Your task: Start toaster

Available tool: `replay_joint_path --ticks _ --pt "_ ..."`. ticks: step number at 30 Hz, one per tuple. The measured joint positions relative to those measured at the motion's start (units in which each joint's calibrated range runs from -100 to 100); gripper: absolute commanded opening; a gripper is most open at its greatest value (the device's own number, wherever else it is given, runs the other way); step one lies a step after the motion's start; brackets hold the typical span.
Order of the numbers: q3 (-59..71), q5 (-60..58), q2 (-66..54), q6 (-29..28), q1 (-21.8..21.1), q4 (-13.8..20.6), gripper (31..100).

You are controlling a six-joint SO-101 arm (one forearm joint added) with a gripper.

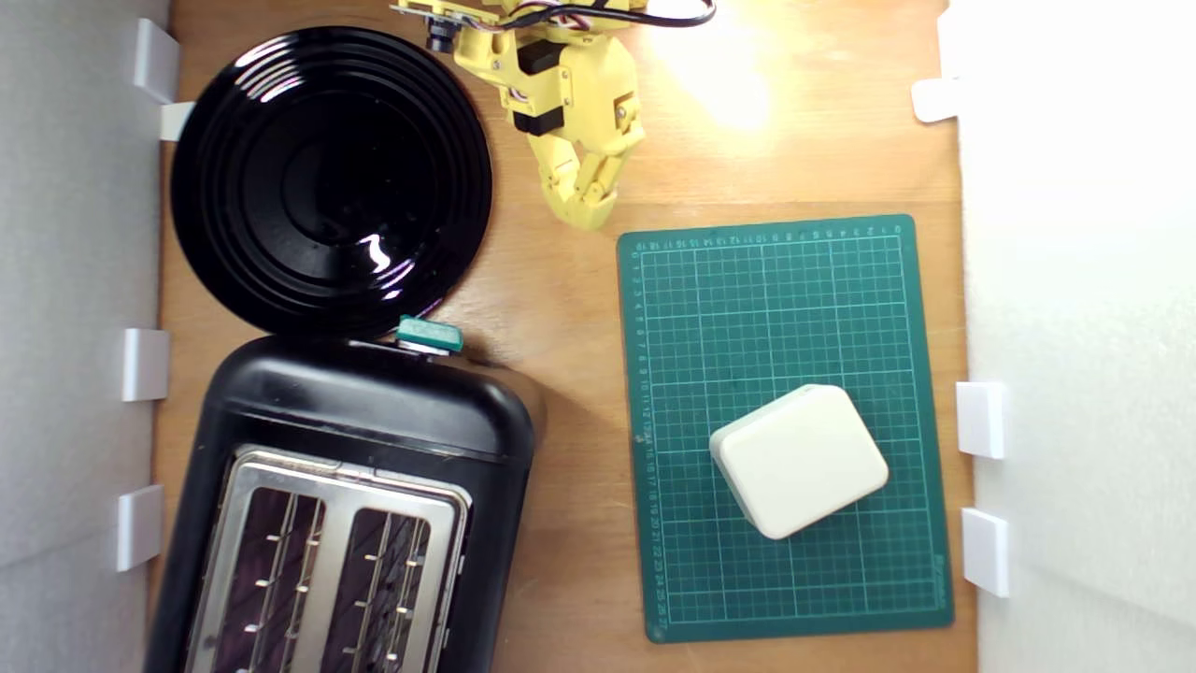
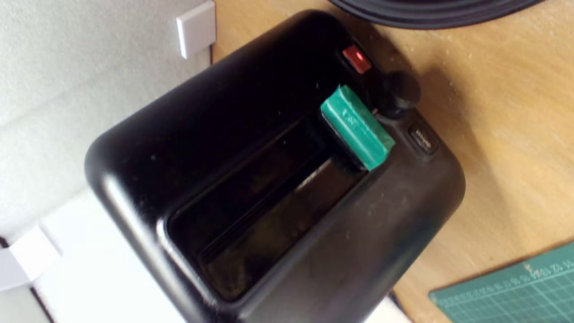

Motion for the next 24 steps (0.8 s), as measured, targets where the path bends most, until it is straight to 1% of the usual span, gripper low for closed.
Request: replay_joint_path --ticks 1,8,14,24 --pt "0.0 0.7 0.0 0.0 0.1 0.5 31.5" --pt "0.2 5.4 0.0 -0.5 0.0 0.8 31.6" --pt "0.2 5.7 0.0 -2.0 -0.2 1.4 31.5" --pt "0.2 5.7 0.0 -2.2 0.0 1.5 32.0"
